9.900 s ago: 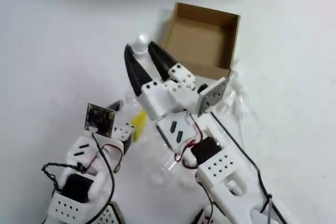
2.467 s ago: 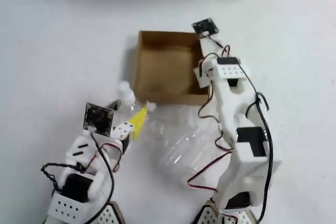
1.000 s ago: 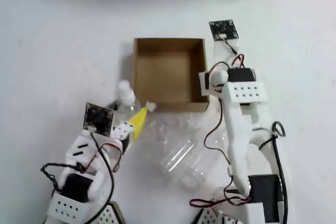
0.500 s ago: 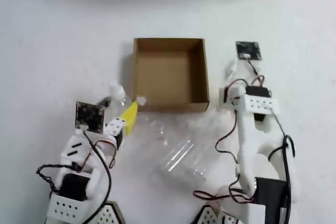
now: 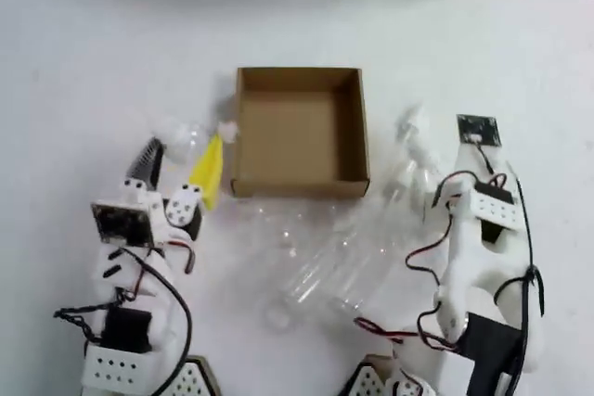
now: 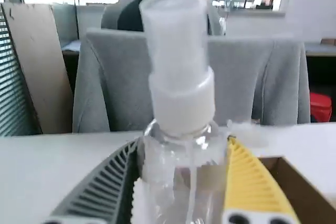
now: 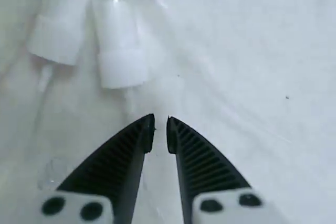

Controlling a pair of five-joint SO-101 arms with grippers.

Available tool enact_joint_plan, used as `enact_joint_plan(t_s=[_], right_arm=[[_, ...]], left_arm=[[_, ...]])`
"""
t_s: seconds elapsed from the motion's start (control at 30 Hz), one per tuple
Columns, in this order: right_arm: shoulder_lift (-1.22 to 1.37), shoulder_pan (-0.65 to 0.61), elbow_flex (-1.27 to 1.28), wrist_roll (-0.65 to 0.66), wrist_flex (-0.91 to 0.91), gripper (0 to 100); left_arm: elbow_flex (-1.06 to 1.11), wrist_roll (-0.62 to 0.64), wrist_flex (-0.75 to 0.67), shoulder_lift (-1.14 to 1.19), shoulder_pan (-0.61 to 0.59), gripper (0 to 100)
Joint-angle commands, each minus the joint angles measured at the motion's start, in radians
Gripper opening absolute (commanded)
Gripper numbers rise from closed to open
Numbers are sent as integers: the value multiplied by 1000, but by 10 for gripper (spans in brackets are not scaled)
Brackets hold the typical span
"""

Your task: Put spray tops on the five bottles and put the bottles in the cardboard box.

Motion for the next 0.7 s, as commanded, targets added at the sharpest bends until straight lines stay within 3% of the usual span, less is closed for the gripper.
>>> enact_joint_plan(t_s=[0.0,0.17,0.47,0.67], right_arm=[[-25,35,-6,12,-4,17],[-25,28,-6,12,-4,17],[-24,28,-5,14,-10,17],[-24,27,-5,38,-10,17]], left_arm=[[-86,17,-141,-18,8,120],[-304,17,-140,50,101,120],[-825,18,-138,584,110,120],[-1051,17,-140,806,111,120]])
